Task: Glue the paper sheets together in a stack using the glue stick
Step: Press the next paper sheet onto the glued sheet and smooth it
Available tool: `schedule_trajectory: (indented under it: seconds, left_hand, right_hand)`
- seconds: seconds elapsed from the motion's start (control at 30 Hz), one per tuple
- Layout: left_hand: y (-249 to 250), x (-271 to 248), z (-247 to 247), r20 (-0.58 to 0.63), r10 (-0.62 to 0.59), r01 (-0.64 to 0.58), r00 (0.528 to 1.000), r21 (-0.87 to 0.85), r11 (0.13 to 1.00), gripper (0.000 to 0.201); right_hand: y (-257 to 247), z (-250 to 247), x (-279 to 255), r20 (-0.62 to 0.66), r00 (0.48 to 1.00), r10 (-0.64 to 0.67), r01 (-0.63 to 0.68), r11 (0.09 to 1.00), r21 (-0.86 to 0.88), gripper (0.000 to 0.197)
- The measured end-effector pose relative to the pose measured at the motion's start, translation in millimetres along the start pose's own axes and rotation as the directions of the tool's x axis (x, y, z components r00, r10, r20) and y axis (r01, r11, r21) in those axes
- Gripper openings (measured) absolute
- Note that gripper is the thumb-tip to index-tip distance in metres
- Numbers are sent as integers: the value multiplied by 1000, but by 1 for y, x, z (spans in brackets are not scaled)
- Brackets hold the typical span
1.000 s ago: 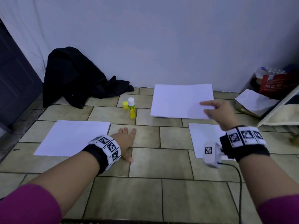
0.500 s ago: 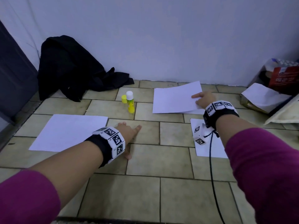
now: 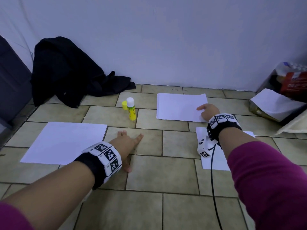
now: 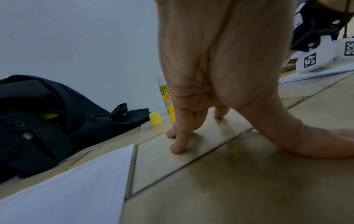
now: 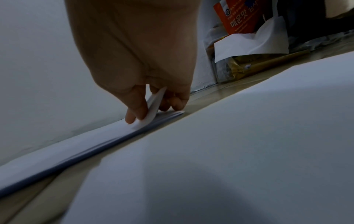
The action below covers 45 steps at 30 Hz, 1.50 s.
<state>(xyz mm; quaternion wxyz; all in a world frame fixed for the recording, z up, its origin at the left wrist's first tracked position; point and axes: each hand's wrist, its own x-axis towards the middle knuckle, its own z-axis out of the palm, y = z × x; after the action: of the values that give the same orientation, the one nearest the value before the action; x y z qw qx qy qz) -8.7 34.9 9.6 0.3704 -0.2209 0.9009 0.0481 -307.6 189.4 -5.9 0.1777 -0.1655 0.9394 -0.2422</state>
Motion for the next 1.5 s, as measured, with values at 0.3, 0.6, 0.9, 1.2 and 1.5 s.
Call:
schedule_trajectory:
  seconds: [0.3, 0.6, 0.9, 1.2, 1.5]
  left_hand:
    - [0, 3, 2, -16, -3, 3, 1000, 1, 1000, 138]
    - [-2, 3, 6, -53, -3, 4, 999, 25, 1000, 137]
    - [2, -9, 12, -99, -6, 9, 995, 23, 1000, 125]
    - [-69, -45, 28, -405, 24, -179, 914, -350, 920, 103]
    - [-129, -43, 74, -237, -286, 164, 928, -431, 888, 108]
  right_hand:
    - [-22, -13, -20, 7, 999, 34, -28, 915, -402, 42]
    - [-19, 7, -140, 451, 892, 34, 248, 798, -550, 133]
    - [3, 37, -186, 399, 915, 58, 227, 744, -628, 150]
    - [7, 43, -184, 369, 929, 41, 208, 766, -608, 151]
    - [8, 41, -185, 383, 923, 42, 208, 781, -589, 151]
